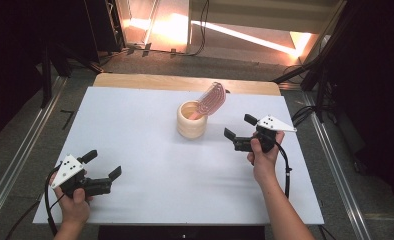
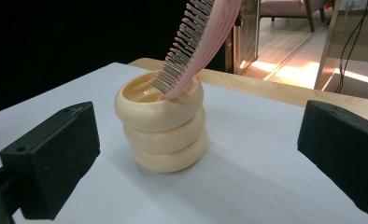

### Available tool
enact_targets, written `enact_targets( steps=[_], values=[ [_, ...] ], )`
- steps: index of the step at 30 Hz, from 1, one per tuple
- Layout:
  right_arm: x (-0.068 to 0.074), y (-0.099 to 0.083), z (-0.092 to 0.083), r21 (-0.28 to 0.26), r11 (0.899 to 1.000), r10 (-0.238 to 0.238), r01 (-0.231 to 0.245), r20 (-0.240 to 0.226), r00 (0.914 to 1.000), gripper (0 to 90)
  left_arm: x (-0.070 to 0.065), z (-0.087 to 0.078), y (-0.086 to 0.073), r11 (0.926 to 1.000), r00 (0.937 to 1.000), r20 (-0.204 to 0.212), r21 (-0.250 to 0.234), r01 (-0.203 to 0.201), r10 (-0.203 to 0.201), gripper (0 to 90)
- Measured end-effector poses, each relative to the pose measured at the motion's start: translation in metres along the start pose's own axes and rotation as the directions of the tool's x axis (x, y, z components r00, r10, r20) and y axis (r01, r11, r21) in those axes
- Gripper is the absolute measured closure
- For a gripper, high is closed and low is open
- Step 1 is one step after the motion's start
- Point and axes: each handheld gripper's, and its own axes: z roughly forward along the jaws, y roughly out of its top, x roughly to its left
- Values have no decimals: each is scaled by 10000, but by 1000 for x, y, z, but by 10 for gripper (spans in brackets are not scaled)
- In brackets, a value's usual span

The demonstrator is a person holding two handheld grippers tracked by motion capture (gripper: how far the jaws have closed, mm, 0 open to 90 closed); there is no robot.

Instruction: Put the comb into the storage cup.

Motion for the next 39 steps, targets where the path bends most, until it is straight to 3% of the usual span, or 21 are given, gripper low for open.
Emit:
enact_targets(
  steps=[7,23,39],
  values=[
    [-2,-8,-10,101,9998,-188,186,137,9997,0,0,0,0,10000,10000,1,9,-10,10,0],
    [-15,-33,-44,107,9999,99,-105,478,9988,0,0,0,0,10000,10000,-24,25,-25,25,0],
    [-21,-50,-70,253,9997,23,-43,784,9969,0,0,0,0,10000,10000,-10,29,-38,38,0]
  ],
)
